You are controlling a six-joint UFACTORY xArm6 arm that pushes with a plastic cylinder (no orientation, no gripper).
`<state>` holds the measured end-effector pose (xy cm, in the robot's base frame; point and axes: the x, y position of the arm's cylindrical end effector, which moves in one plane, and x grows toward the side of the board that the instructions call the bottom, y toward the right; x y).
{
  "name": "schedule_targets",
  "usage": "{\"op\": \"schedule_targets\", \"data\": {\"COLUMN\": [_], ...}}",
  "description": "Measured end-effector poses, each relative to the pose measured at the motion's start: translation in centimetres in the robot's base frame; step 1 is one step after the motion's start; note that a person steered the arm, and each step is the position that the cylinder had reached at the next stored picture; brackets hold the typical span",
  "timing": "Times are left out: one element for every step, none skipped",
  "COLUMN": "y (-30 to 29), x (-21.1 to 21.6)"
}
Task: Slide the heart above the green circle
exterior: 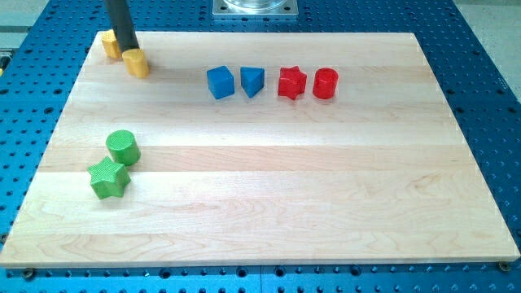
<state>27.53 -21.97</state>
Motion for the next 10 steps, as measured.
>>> {"op": "schedule_targets", "data": {"y": [1.4, 3.1, 4.1, 4.3, 5.4, 8.7, 12.4, 11.7, 10.2, 7.8], "x": [4.1, 3.7, 0.8, 5.0, 8.0, 6.1, 5.5, 6.1, 9.9, 12.5]}}
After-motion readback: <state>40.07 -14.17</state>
